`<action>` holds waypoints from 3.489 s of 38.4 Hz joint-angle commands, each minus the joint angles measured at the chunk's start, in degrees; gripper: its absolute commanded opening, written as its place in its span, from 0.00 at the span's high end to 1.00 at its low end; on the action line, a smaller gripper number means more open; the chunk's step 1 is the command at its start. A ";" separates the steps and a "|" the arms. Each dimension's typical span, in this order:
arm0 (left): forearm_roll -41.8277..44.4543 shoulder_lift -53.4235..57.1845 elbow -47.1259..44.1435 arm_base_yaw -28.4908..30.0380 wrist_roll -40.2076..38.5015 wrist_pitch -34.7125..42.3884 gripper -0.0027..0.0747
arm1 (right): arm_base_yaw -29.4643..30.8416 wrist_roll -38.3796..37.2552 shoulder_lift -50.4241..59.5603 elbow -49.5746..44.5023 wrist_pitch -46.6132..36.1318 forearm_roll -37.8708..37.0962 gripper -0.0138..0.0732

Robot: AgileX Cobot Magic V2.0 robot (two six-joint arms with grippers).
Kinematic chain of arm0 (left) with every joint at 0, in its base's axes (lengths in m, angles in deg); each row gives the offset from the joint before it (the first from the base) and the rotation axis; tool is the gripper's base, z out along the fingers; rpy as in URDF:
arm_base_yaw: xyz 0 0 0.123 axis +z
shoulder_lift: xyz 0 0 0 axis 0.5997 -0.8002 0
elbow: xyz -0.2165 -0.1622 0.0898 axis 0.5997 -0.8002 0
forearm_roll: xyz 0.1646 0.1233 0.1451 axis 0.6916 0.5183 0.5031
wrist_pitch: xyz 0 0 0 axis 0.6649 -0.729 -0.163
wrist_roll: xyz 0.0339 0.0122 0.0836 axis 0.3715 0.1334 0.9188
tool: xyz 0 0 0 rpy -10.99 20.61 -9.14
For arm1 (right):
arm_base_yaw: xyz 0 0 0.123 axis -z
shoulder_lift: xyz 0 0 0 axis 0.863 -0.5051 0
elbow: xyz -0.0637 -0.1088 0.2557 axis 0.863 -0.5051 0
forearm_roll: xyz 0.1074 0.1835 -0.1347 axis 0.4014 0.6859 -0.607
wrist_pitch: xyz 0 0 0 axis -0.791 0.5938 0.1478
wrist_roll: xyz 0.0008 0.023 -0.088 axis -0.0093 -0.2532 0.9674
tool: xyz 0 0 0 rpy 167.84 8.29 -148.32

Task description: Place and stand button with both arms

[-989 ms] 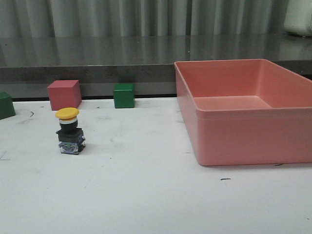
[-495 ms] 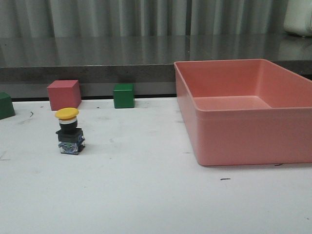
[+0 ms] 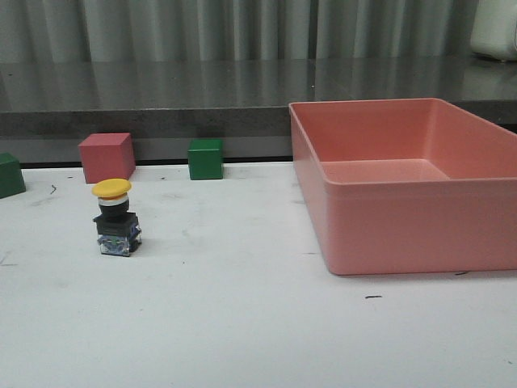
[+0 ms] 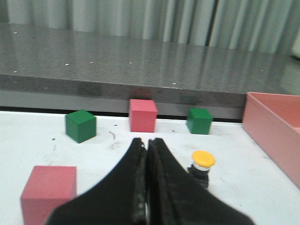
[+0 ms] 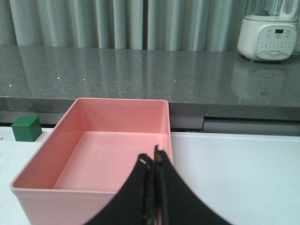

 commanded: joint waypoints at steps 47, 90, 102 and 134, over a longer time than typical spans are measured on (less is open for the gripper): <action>-1.27 2.24 -9.92 9.47 -0.13 13.43 0.99 | 0.27 0.43 -0.60 1.50 -4.96 -0.71 0.92; -1.27 2.24 -9.92 9.47 -0.13 13.43 0.99 | -1.18 0.43 7.44 -20.71 -13.12 -0.71 0.92; -1.27 2.24 -9.92 8.36 -0.13 13.43 0.99 | -1.18 0.43 7.51 -20.71 -12.62 -0.71 0.92; -1.27 2.24 -9.92 8.36 -0.13 13.43 0.99 | -1.18 0.43 7.51 -20.71 -12.62 -0.71 0.92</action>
